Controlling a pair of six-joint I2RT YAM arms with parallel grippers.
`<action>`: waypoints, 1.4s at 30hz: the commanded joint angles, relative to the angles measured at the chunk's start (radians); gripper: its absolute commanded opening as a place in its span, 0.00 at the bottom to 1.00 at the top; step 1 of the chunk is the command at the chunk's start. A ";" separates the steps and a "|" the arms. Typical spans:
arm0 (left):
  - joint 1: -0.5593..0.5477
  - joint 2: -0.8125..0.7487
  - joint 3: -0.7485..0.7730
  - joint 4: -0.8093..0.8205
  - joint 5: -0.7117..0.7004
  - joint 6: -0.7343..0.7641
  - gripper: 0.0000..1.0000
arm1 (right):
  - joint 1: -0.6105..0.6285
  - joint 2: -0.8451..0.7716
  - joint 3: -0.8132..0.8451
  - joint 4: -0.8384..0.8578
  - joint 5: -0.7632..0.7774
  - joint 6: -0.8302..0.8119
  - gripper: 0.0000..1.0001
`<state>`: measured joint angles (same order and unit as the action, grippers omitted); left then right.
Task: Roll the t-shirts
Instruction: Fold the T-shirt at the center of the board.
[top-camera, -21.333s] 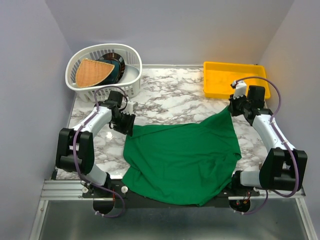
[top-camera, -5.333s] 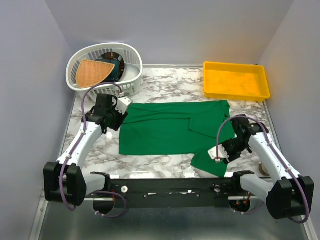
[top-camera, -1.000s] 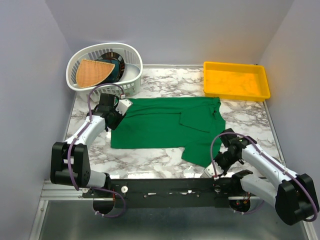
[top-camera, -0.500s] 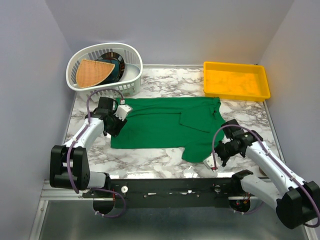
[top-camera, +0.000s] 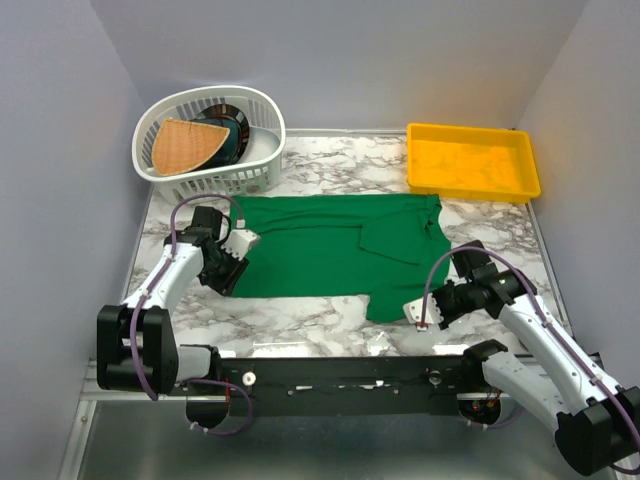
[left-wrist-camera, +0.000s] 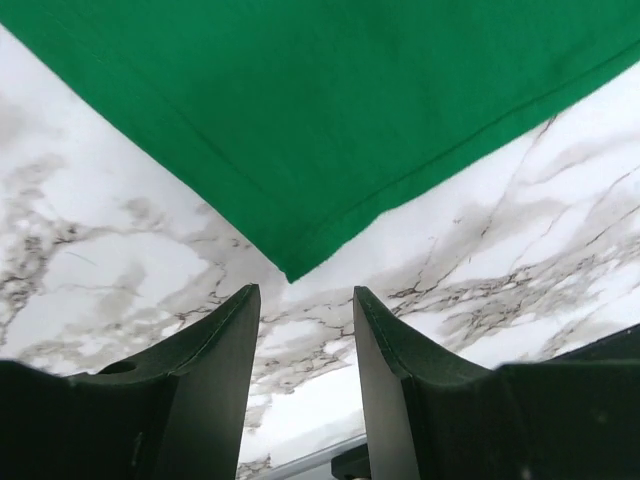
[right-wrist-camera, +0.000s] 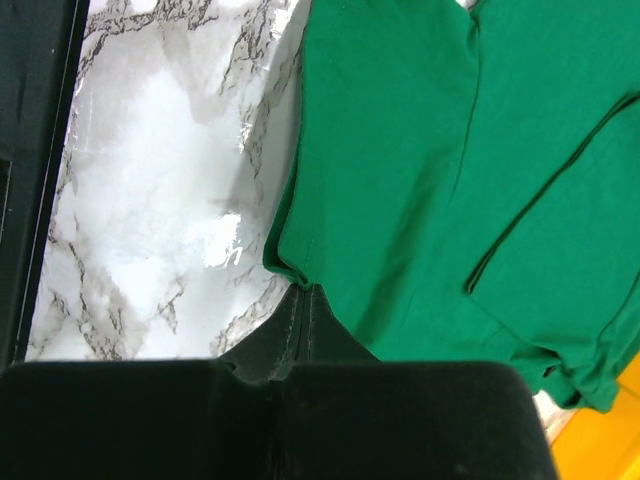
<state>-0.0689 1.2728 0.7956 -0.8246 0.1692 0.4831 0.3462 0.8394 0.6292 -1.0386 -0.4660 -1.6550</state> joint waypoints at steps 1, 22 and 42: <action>0.009 0.051 -0.022 -0.061 -0.011 0.028 0.50 | 0.007 0.010 -0.008 0.025 0.007 0.070 0.01; 0.009 0.107 -0.056 0.046 0.023 0.015 0.00 | 0.008 -0.026 -0.023 0.066 0.049 0.174 0.00; 0.011 -0.257 -0.009 -0.254 0.003 0.262 0.00 | 0.008 -0.247 0.250 -0.048 0.191 0.837 0.01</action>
<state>-0.0647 1.0691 0.7139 -0.9749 0.1459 0.6930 0.3481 0.5869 0.8341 -1.0569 -0.3176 -0.9516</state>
